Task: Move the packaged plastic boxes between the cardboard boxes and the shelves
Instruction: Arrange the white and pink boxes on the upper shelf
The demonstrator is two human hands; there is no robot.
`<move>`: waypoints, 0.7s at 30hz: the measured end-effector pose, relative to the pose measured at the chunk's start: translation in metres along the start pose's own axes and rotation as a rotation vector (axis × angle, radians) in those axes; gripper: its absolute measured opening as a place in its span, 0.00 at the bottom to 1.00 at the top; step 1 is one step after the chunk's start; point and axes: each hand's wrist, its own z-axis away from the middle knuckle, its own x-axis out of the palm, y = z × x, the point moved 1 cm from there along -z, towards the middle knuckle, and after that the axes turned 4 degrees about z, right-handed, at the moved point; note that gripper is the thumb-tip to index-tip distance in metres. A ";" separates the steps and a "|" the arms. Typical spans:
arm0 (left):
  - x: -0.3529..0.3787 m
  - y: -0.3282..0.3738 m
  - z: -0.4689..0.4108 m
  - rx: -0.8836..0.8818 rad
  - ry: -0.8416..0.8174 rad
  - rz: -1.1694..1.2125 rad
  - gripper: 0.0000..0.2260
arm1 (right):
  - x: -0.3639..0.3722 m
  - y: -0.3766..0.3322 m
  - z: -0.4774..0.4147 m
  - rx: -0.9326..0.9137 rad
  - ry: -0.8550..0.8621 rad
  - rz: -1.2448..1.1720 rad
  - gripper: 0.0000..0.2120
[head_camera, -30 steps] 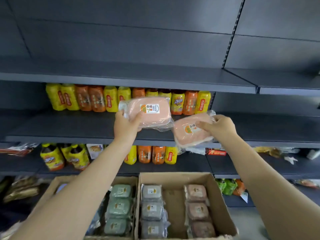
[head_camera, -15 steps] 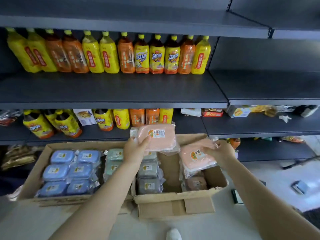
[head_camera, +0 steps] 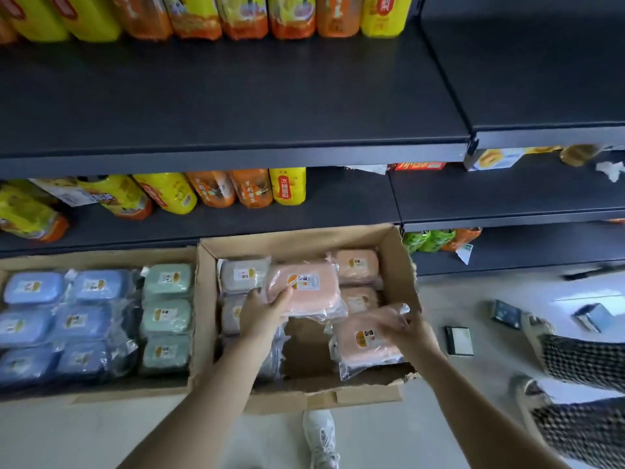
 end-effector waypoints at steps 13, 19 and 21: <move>0.074 -0.103 -0.096 -0.160 -0.099 0.055 0.11 | 0.091 0.064 -0.121 0.225 -0.107 0.116 0.31; 0.097 -0.125 -0.109 -0.179 -0.135 -0.045 0.33 | 0.097 0.061 -0.124 0.115 -0.009 0.216 0.27; 0.105 -0.144 -0.118 -0.178 -0.128 -0.068 0.44 | 0.096 0.056 -0.120 0.063 0.071 0.140 0.20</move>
